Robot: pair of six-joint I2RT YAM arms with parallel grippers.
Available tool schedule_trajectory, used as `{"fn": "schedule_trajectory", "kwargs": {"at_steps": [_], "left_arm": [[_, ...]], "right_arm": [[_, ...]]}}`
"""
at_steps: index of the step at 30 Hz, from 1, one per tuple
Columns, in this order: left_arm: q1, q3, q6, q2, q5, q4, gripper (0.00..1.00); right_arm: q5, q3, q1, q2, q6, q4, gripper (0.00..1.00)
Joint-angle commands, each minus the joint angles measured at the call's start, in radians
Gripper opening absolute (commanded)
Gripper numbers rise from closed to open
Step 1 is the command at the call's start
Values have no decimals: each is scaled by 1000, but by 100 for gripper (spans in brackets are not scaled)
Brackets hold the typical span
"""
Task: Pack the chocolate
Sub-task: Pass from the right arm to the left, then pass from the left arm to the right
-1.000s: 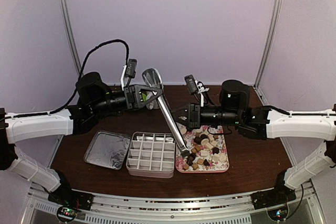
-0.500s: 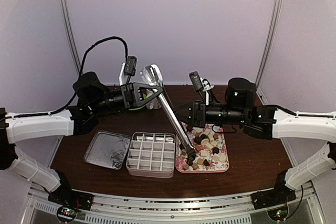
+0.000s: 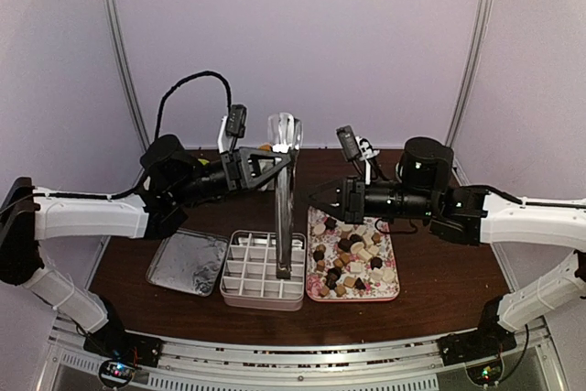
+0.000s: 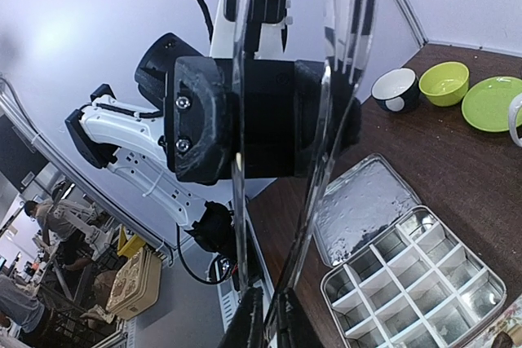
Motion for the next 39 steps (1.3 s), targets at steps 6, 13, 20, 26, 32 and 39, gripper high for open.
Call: {"fn": "schedule_trajectory", "kwargs": {"at_steps": [6,13,20,26,32,39], "left_arm": [[12,-21,-57,50,-26,141,29],[17,-34,-62,44,-80,129,24],[17,-44,-117,54,-136,220,19],[2,-59,-138,40,-222,268,18],[1,-63,-138,31,-248,317,18],[1,-71,-140,26,-262,335,19]], "right_arm": [[18,32,-3,48,-9,-17,14],[88,-32,5,36,-17,64,61],[127,-33,28,95,7,187,78],[124,-32,66,160,20,313,70],[121,-32,72,179,32,363,54],[156,-37,71,160,24,363,30]]}}
